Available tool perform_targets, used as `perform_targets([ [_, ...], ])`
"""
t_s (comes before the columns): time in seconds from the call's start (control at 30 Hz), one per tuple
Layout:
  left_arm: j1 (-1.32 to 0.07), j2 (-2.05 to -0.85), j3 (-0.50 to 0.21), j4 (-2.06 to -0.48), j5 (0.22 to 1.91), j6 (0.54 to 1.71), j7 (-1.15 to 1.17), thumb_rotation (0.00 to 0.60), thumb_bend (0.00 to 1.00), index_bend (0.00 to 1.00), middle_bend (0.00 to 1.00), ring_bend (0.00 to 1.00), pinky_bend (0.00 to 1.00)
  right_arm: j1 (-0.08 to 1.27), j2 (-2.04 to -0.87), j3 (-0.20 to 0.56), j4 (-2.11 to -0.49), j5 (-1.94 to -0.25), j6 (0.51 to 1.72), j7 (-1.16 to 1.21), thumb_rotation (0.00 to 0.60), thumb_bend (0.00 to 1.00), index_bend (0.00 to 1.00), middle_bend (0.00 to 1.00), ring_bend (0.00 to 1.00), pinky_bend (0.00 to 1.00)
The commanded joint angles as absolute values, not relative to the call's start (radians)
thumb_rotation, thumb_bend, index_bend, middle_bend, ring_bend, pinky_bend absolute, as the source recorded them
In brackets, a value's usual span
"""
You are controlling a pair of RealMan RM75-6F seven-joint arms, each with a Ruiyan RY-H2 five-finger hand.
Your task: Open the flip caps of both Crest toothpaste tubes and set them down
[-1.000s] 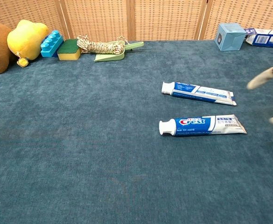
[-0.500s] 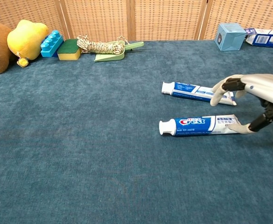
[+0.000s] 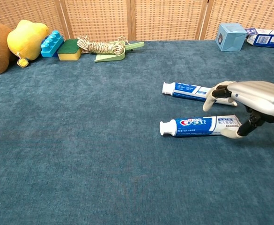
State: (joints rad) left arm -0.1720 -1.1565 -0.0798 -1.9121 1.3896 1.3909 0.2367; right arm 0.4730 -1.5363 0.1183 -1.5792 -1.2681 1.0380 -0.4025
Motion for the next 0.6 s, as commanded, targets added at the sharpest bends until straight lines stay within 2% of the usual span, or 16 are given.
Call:
perform_targets([
  [0.03, -0.17, -1.155, -0.078, -1.911, 1.389, 1.393, 0.234, 0.6, 0.17, 0.16, 0.06, 0.02, 0.06, 0.476, -1.543, 0.116, -1.573, -1.262, 1.041, -0.406, 0.6, 0.29, 0.3, 0.17, 0.05, 0.24],
  [0.33, -0.164, -1.149, -0.072, -1.912, 1.394, 1.406, 0.224, 0.6, 0.17, 0.16, 0.06, 0.02, 0.06, 0.49, -1.559, 0.112, -1.55, -1.253, 1.041, -0.403, 0.6, 0.28, 0.3, 0.18, 0.05, 0.24],
  [0.6, -0.16, -1.145, -0.069, -1.917, 1.398, 1.416, 0.225, 0.6, 0.17, 0.16, 0.06, 0.02, 0.06, 0.495, -1.569, 0.099, -1.525, -1.266, 1.054, -0.41, 0.6, 0.27, 0.35, 0.18, 0.05, 0.24],
])
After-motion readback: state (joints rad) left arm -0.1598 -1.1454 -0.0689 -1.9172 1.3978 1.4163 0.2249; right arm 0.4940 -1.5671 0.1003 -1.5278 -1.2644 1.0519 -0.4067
